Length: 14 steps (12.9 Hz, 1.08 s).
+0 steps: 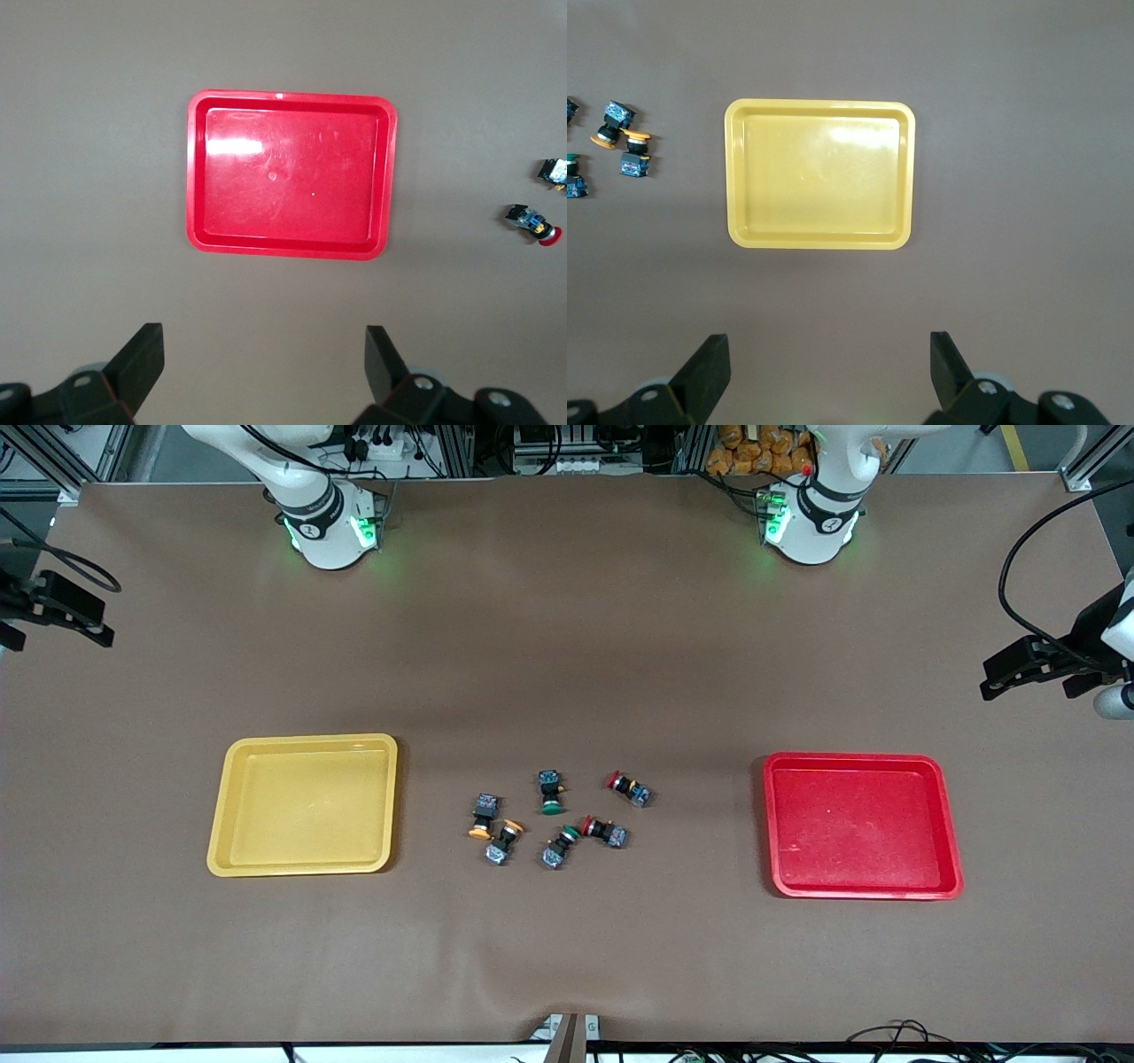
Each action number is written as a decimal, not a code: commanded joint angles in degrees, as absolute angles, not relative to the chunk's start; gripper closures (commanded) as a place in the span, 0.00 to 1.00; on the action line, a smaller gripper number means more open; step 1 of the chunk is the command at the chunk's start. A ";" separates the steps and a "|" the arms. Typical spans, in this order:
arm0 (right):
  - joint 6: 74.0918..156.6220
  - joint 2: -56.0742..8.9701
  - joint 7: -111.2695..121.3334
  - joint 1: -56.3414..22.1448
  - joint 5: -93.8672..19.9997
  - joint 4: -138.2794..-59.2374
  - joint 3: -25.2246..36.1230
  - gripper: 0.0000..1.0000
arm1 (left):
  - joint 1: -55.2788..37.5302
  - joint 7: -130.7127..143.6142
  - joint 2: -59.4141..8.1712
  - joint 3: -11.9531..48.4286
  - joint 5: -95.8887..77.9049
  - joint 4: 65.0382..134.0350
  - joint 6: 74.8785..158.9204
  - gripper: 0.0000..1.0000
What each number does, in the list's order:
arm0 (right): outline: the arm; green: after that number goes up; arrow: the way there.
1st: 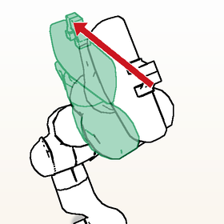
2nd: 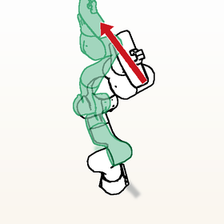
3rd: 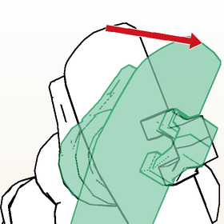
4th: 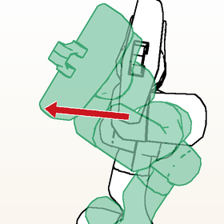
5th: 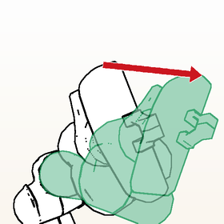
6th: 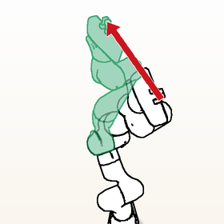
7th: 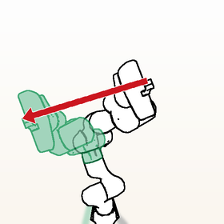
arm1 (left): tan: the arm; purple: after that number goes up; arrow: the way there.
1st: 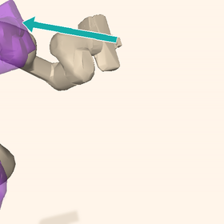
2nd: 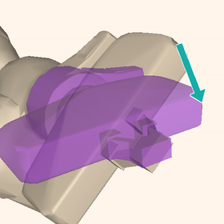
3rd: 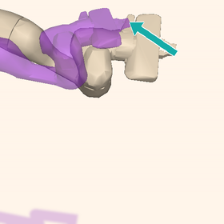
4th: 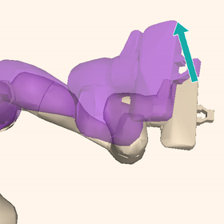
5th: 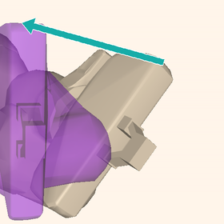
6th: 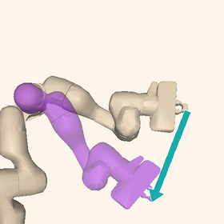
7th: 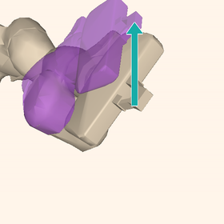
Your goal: Place red and yellow buttons in trays
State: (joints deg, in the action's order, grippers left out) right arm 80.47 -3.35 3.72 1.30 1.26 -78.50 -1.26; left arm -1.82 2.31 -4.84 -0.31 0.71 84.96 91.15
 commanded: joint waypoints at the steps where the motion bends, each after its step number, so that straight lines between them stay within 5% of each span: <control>1: 80.77 -3.60 3.96 1.49 1.32 -78.66 -1.32 0.00 | -1.76 1.75 -5.18 0.00 1.58 84.81 90.18 0.00; 14: 80.15 -2.90 4.66 2.64 1.23 -83.31 -1.23 0.00 | -9.93 17.40 -11.60 0.70 0.88 85.87 90.09 0.00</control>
